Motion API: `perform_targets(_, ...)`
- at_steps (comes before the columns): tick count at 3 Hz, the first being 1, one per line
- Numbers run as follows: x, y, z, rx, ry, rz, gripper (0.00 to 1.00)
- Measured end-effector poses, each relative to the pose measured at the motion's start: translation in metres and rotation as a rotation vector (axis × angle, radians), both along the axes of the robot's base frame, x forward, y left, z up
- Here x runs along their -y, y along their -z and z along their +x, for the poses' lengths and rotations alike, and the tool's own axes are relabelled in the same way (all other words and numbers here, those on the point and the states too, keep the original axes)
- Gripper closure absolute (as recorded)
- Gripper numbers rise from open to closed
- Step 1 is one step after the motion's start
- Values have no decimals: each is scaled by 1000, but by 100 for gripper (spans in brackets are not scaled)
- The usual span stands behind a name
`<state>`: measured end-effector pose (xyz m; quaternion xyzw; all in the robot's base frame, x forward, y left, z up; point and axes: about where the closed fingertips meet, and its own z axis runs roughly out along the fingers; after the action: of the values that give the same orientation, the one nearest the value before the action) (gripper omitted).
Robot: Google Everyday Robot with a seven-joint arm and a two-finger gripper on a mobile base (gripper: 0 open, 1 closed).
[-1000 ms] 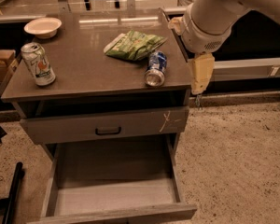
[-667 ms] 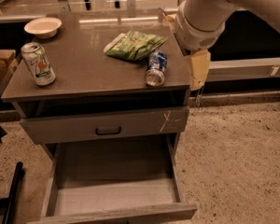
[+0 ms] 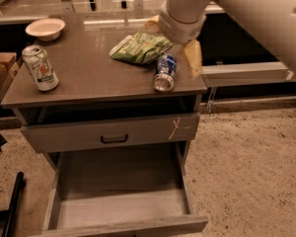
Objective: Place pepsi can into middle drawer
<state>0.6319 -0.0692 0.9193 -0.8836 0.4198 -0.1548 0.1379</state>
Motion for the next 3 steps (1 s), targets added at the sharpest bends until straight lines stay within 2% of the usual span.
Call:
perform_targets(1,-20,37,17,-82,-244,-56,0)
perform_targets(2,-25,69,23,-130,-422,-120,0)
perform_targets(3,-24,88,21,-140,-583,-193,18)
